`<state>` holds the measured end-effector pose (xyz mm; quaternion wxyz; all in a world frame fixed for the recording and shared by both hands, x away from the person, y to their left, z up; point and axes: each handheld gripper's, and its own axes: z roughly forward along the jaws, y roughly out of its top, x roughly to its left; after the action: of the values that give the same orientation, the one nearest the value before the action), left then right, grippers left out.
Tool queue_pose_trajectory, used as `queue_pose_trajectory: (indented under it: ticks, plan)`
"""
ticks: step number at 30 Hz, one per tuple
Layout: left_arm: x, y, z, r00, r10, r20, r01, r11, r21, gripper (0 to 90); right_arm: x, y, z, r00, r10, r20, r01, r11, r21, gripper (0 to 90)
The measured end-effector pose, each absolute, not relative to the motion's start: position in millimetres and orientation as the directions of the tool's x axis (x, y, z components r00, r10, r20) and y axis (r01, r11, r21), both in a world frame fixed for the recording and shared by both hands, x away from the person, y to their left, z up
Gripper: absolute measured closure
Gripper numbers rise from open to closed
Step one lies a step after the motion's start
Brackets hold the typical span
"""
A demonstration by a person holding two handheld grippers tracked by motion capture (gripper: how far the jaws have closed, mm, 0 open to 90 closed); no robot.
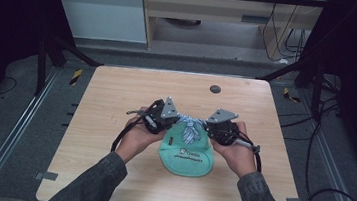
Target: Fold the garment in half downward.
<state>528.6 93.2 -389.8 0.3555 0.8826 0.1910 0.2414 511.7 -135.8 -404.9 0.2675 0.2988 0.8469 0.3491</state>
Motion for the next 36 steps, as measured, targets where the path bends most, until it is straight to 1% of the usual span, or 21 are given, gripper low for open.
queue_pose_trajectory:
  ticks: [9, 19, 26, 36]
  plan:
    - [516, 93, -395, 0.823, 0.495, 0.28, 0.159, -0.673, 0.722, 86.5, 499, -138, -412, -0.688, 0.684, -0.244, 0.314, 0.584, 0.749, 83.4]
    - [507, 99, -398, 0.824, 0.499, 0.269, 0.161, -0.661, 0.733, 86.5, 490, -137, -411, -0.699, 0.669, -0.254, 0.298, 0.595, 0.747, 83.0]
    - [499, 104, -406, 0.839, 0.489, 0.238, 0.174, -0.656, 0.734, 86.4, 482, -134, -416, -0.717, 0.646, -0.262, 0.285, 0.615, 0.736, 82.8]
    - [490, 111, -417, 0.841, 0.487, 0.234, 0.173, -0.653, 0.738, 86.4, 469, -130, -424, -0.733, 0.627, -0.263, 0.273, 0.625, 0.731, 82.3]
